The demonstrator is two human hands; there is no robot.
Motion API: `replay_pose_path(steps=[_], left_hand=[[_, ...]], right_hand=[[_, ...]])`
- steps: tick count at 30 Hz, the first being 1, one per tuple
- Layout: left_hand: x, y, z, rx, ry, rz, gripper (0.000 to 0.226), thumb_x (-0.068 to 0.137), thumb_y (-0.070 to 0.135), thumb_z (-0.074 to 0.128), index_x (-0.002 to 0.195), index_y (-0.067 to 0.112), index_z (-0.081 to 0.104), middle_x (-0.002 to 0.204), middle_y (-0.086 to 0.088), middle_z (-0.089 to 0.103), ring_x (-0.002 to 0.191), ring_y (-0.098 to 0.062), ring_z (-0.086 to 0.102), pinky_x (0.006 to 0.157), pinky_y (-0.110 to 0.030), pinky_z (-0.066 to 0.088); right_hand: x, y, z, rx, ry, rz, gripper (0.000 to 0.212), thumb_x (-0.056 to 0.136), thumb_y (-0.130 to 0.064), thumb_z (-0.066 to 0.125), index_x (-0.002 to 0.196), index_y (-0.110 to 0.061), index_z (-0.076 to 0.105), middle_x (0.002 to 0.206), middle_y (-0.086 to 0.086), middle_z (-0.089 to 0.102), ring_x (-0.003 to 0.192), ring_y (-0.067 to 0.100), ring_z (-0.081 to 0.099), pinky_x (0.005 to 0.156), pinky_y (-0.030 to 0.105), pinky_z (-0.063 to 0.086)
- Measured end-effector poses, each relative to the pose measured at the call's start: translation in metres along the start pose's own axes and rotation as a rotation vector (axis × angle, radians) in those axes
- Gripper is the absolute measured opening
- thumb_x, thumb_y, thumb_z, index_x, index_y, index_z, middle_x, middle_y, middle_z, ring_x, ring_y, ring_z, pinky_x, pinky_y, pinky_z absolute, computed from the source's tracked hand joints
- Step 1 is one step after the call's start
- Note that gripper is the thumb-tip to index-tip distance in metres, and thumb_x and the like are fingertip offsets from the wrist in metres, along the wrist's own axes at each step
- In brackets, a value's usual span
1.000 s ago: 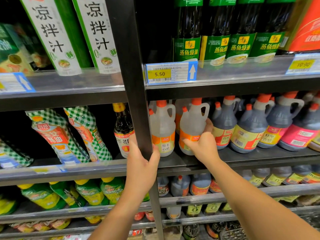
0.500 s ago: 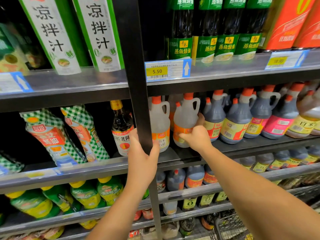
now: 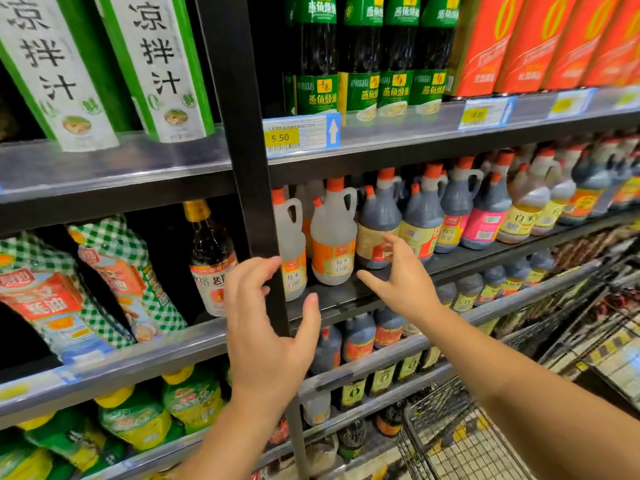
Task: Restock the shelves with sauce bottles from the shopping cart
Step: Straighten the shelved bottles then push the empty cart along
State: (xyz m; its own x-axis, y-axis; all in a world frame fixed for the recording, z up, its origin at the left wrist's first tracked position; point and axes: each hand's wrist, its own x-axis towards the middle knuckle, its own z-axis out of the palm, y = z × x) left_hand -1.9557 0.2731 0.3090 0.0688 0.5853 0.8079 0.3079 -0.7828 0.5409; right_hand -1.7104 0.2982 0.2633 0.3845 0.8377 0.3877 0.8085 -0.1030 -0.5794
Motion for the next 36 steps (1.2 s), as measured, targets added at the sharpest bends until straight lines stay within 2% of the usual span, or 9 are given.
replay_pose_path(steps=[3,9,12,16,19,23,27,31,36], left_hand=[[-0.005,0.007,0.014,-0.064,-0.107,0.051,0.037,0.086,0.025,0.063,0.118,0.011,0.054,0.115,-0.001,0.051,0.11,-0.02,0.052,0.089,-0.037,0.049],[-0.033,0.009,0.071,-0.226,-0.44,-0.151,0.037,0.084,0.03,0.066,0.118,0.024,0.054,0.113,0.014,0.051,0.111,-0.007,0.053,0.089,-0.021,0.044],[-0.061,0.003,0.112,-0.252,-0.613,-0.219,0.039,0.085,0.033,0.068,0.119,0.032,0.05,0.111,0.023,0.046,0.109,-0.001,0.051,0.089,-0.029,0.048],[-0.104,0.001,0.169,-0.265,-0.828,-0.276,0.044,0.081,0.034,0.072,0.117,0.026,0.049,0.112,0.011,0.049,0.108,-0.011,0.052,0.093,-0.033,0.046],[-0.136,0.0,0.207,-0.248,-0.959,-0.28,0.048,0.081,0.029,0.076,0.121,0.018,0.051,0.112,0.005,0.05,0.105,-0.014,0.05,0.092,-0.03,0.044],[-0.175,-0.009,0.249,-0.17,-1.186,-0.305,0.057,0.082,0.032,0.076,0.128,0.014,0.049,0.116,0.003,0.049,0.109,-0.022,0.053,0.093,-0.035,0.046],[-0.212,-0.024,0.286,0.016,-1.38,-0.302,0.071,0.083,0.04,0.074,0.14,0.012,0.042,0.131,-0.006,0.051,0.123,-0.025,0.049,0.102,-0.043,0.044],[-0.244,-0.049,0.32,0.162,-1.467,-0.336,0.077,0.083,0.035,0.075,0.145,0.007,0.038,0.14,-0.014,0.048,0.133,-0.03,0.042,0.11,-0.046,0.038],[-0.278,-0.086,0.353,0.351,-1.534,-0.369,0.091,0.081,0.033,0.078,0.151,0.002,0.028,0.15,-0.018,0.04,0.141,-0.033,0.034,0.115,-0.045,0.031]], right_hand=[[-0.015,0.011,-0.009,-0.046,-0.001,0.029,0.079,0.083,-0.048,0.07,0.145,-0.013,0.035,0.142,0.005,0.046,0.125,0.022,0.05,0.095,0.046,0.049],[-0.074,0.06,-0.03,-0.124,0.041,0.165,0.072,0.086,-0.051,0.065,0.142,-0.017,0.036,0.138,0.001,0.047,0.123,0.017,0.05,0.093,0.038,0.05],[-0.114,0.092,-0.043,-0.173,0.031,0.316,0.071,0.086,-0.055,0.064,0.141,-0.018,0.037,0.135,-0.001,0.047,0.119,0.015,0.052,0.088,0.034,0.052],[-0.174,0.132,-0.055,-0.166,0.063,0.547,0.076,0.083,-0.055,0.067,0.143,-0.019,0.037,0.137,-0.001,0.049,0.122,0.015,0.052,0.097,0.039,0.05],[-0.219,0.159,-0.058,-0.189,0.087,0.698,0.073,0.083,-0.06,0.063,0.141,-0.024,0.037,0.136,-0.004,0.05,0.117,0.011,0.053,0.094,0.037,0.052],[-0.274,0.196,-0.055,-0.176,0.127,0.893,0.075,0.083,-0.058,0.063,0.142,-0.021,0.035,0.136,-0.002,0.051,0.12,0.013,0.053,0.097,0.037,0.05],[-0.325,0.228,-0.044,-0.138,0.232,1.135,0.072,0.083,-0.057,0.065,0.139,-0.021,0.039,0.132,-0.002,0.054,0.116,0.016,0.056,0.094,0.036,0.051],[-0.368,0.249,-0.026,-0.089,0.409,1.385,0.057,0.082,-0.05,0.067,0.126,-0.025,0.043,0.119,-0.002,0.053,0.112,0.022,0.057,0.089,0.041,0.053],[-0.408,0.266,-0.001,-0.178,0.496,1.689,0.076,0.082,-0.046,0.071,0.137,-0.005,0.036,0.131,0.013,0.044,0.122,0.032,0.048,0.094,0.049,0.05]])
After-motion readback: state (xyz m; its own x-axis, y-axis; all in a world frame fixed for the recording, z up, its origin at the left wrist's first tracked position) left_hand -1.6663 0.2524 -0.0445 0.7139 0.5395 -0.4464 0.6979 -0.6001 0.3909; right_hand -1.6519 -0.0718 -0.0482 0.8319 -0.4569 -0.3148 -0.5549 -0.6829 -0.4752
